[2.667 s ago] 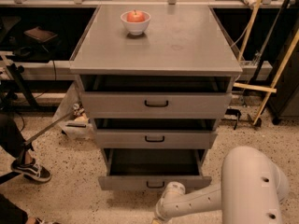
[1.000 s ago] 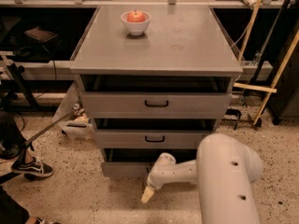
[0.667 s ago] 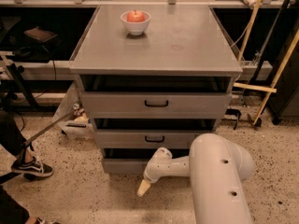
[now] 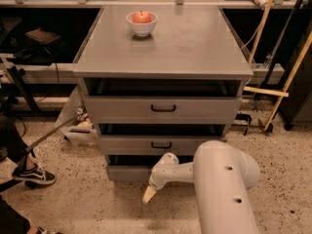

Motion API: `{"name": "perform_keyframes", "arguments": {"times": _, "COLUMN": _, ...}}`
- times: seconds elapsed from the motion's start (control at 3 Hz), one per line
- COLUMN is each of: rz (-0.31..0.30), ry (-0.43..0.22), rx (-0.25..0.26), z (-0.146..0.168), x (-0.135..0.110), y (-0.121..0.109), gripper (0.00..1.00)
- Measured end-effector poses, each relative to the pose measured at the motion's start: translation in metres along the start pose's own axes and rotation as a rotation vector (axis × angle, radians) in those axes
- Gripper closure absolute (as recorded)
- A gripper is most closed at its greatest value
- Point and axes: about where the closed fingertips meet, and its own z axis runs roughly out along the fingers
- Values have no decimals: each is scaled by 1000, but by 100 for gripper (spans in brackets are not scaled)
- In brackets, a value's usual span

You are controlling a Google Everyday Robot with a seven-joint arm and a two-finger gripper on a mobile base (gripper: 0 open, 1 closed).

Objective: Close bottom drawer

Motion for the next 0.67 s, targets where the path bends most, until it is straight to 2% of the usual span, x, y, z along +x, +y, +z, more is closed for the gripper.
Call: {"name": "perform_keyframes", "arguments": {"times": 0.67, "rz": 21, "ry": -31, "rx": 5, "z": 6, "x": -15, "y": -13, "gripper": 0}}
